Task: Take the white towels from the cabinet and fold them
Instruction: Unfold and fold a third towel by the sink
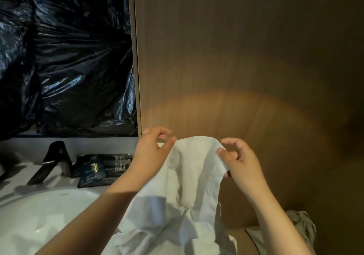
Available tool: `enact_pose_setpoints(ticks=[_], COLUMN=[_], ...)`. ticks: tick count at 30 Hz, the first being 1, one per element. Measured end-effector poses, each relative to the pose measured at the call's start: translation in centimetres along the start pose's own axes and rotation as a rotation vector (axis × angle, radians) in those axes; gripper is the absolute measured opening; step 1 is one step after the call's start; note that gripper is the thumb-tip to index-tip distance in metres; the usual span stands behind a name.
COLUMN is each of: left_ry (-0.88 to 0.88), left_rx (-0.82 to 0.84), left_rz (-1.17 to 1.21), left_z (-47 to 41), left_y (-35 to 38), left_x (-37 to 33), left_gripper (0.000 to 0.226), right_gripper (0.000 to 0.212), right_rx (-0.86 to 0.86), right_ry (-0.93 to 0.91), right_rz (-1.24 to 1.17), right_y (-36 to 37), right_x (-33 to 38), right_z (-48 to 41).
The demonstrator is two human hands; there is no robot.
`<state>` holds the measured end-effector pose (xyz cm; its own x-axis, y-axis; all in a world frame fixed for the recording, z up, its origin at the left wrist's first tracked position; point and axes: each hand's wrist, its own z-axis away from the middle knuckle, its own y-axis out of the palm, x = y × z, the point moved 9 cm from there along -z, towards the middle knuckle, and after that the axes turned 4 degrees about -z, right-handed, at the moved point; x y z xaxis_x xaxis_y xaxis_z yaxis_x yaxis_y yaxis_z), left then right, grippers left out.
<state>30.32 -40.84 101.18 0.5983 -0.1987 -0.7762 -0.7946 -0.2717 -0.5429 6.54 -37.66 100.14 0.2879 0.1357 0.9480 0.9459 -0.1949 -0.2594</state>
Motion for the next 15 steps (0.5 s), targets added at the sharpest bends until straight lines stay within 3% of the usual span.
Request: enact_pose_setpoints(ticks=[4,10,12,15], left_ry=[-0.180,-0.500,-0.550,-0.538], left_rx=[0.011,0.050,0.070,0.087], left_rz=[0.103,0.505,0.481,0.445], left_z=[2.2,6.5,7.2,7.9], left_y=[-0.4,-0.4,-0.6,-1.1], left_x=[2.8,7.0,7.9,8.5], left_gripper=[0.026,0.055,0.047,0.009], right_gripper=[0.013,0.009,0.012,0.028], right_rx=[0.051,0.191,0.300,0.418], right_ry=[-0.008,0.059,0.084,0.132], right_rz=[-0.069,-0.168,-0.176,-0.226], right_y=[0.9,3.5,4.9,6.5], right_x=[-0.1,-0.8,-0.9,-1.2], right_z=[0.7,2.5,3.0,3.7])
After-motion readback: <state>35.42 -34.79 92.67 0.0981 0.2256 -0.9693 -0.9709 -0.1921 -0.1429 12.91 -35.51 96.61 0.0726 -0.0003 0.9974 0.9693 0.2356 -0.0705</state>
